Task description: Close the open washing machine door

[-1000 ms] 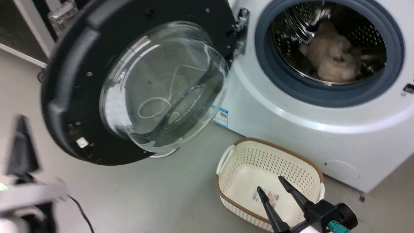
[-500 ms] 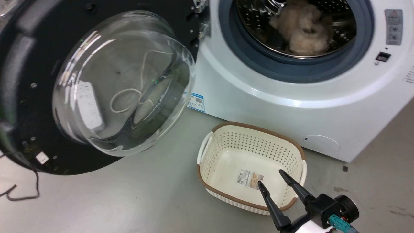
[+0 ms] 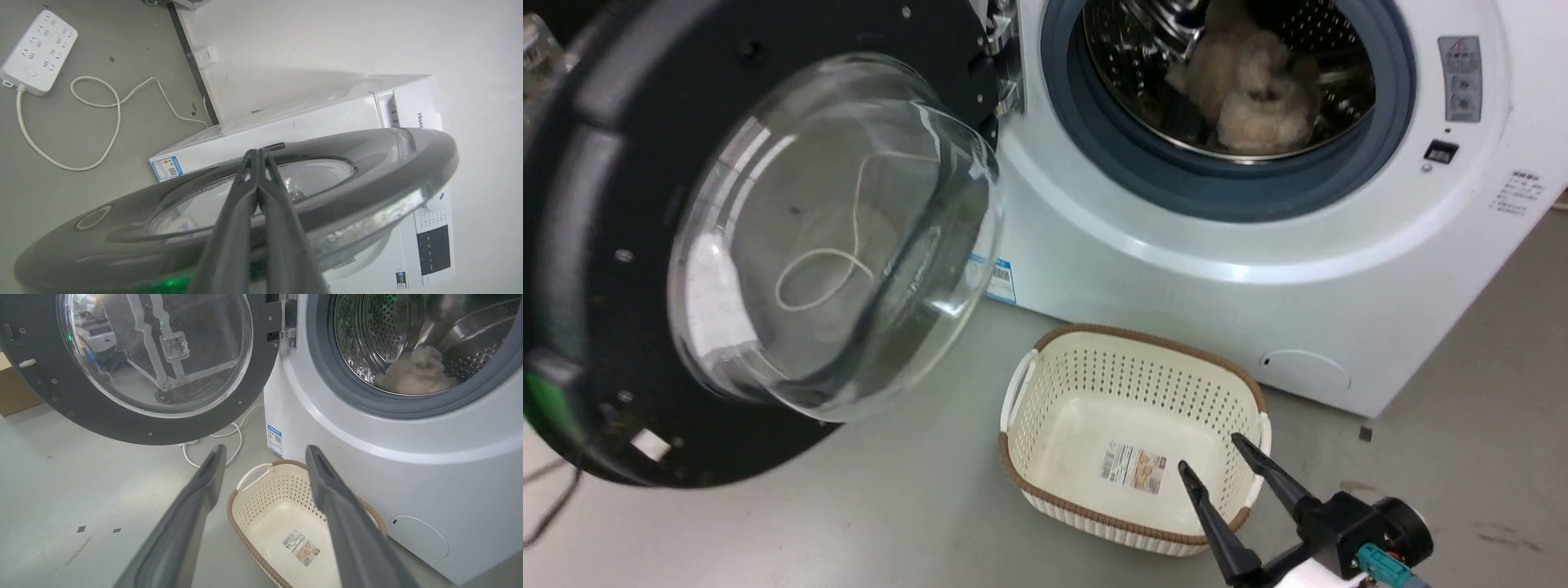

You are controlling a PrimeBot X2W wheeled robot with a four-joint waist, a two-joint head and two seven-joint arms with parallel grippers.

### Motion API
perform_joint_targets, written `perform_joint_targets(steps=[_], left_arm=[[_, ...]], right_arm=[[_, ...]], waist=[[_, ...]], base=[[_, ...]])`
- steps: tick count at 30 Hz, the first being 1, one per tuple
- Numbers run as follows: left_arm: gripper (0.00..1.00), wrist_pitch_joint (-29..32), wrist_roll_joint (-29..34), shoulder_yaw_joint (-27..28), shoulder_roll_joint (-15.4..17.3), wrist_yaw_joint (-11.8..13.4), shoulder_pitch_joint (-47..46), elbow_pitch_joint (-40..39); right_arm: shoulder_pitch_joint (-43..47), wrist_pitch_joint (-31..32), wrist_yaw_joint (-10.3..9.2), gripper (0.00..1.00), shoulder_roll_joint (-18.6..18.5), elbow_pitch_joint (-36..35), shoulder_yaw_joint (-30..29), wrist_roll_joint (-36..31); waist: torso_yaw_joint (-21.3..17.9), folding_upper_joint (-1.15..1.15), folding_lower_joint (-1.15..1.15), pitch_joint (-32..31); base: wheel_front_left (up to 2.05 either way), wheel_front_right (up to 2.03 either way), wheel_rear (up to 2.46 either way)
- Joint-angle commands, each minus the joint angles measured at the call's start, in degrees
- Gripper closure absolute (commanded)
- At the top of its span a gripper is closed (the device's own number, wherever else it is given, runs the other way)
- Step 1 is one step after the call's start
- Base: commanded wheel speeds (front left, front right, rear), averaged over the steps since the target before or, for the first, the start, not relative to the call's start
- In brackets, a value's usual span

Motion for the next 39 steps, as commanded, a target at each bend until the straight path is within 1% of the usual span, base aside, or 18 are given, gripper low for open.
perform_joint_targets(steps=[1,6,9,10,11,12,13,14,15,16,17,19,22,25,27,31,34,39], left_arm=[[1.0,2.08,-1.23,-0.62,-2.0,-0.46,2.41,-1.59],[1.0,7.95,-4.62,-2.3,-7.1,-0.47,8.52,-8.88],[1.0,10.82,-6.66,-3.62,-11.34,0.55,12.63,-13.89],[1.0,10.82,-6.66,-3.62,-11.34,0.55,12.63,-13.89],[1.0,12.84,-7.16,-5.51,-14.24,1.18,15.78,-17.41],[1.0,12.84,-7.16,-5.51,-14.24,1.18,15.78,-17.41],[1.0,13.75,-7.13,-6.7,-15.69,1.42,17.42,-19.21],[1.0,14.85,-7.13,-8.94,-18.31,2.05,20.31,-22.53],[1.0,14.85,-7.13,-8.94,-18.31,2.05,20.31,-22.53],[1.0,15.23,-7.48,-11.49,-20.17,2.82,22.85,-25.56],[1.0,15.23,-7.48,-11.49,-20.17,2.82,22.85,-25.56],[1.0,14.69,-8.28,-14.39,-21.19,3.62,25.19,-28.28],[1.0,12.26,-11.09,-18.95,-21.66,4.74,27.36,-30.6],[1.0,7.31,-16.34,-25.08,-21.71,5.12,27.89,-31.11],[1.0,3.7,-18.62,-28.93,-21.72,4.76,27.41,-31.18],[1.0,-2.75,-20.25,-34.87,-21.73,3.5,23.97,-29.79],[1.0,-7.78,-20.95,-37.7,-21.74,2.76,19.08,-26.95],[1.0,-15.9,-21.49,-39.54,-21.74,1.93,9.24,-19.25]], right_arm=[[0.41,-0.27,0.06,0.0,0.23,0.13,-0.37,0.27],[0.83,-0.27,0.06,0.0,0.72,-0.04,-2.48,0.19],[1.3,-0.27,0.06,0.0,1.04,-0.04,-3.92,-0.11],[1.3,-0.27,0.06,0.0,1.04,-0.04,-3.92,-0.11],[1.66,-0.27,0.06,0.0,1.27,-0.16,-5.14,-0.32],[1.66,-0.27,0.06,0.0,1.27,-0.16,-5.14,-0.32],[1.85,-0.27,0.06,0.0,1.38,-0.21,-5.72,-0.41],[2.19,-0.27,0.06,0.0,1.58,-0.27,-6.79,-0.72],[2.19,-0.27,0.06,0.0,1.58,-0.27,-6.79,-0.72],[2.37,-0.27,0.06,0.0,1.76,-0.28,-7.46,-1.11],[2.37,-0.27,0.06,0.0,1.76,-0.28,-7.46,-1.11],[2.44,-0.27,0.06,0.0,1.9,-0.31,-7.85,-1.56],[2.27,-0.27,0.06,0.0,2.06,-0.37,-8.55,-1.88],[1.66,-0.27,0.06,0.0,2.14,-0.53,-8.76,-2.52],[1.18,-0.27,0.06,0.0,2.18,-0.7,-8.84,-2.85],[0.16,-0.27,0.06,0.0,2.24,-1.19,-9.45,-3.21],[-0.33,-0.27,0.06,0.0,2.29,-1.52,-9.98,-3.24],[-0.93,-0.27,0.06,0.0,2.34,-1.86,-9.57,-2.39]], waist=[[-0.04,0.0,0.0,-1.11],[-0.48,0.0,0.0,-3.39],[-1.23,0.0,0.0,-4.81],[-1.23,0.0,0.0,-4.81],[-1.92,0.0,0.0,-5.52],[-1.92,0.0,0.0,-5.52],[-2.37,0.0,0.0,-5.81],[-3.45,0.0,0.0,-6.18],[-3.45,0.0,0.0,-6.18],[-4.99,0.0,0.0,-6.28],[-4.99,0.0,0.0,-6.28],[-6.95,0.0,0.0,-6.13],[-10.33,0.0,0.0,-5.31],[-14.49,0.0,0.0,-3.63],[-17.68,0.0,0.0,-2.21],[-23.77,0.0,0.0,1.09],[-27.93,0.0,0.0,3.44],[-34.38,0.0,0.0,6.13]], base=[[0.0,0.0,0.0],[0.0,0.0,0.0],[0.0,0.0,0.0],[0.0,0.0,0.0],[0.0,0.0,0.0],[0.0,0.0,0.0],[0.0,0.0,0.0],[0.0,0.0,0.0],[0.0,0.0,0.0],[0.0,0.0,0.0],[0.0,0.0,0.0],[0.0,0.0,0.0],[0.0,0.0,0.0],[0.0,0.0,0.0],[0.0,0.0,0.0],[0.0,0.0,0.0],[0.0,0.0,0.0],[0.0,0.0,0.0]])
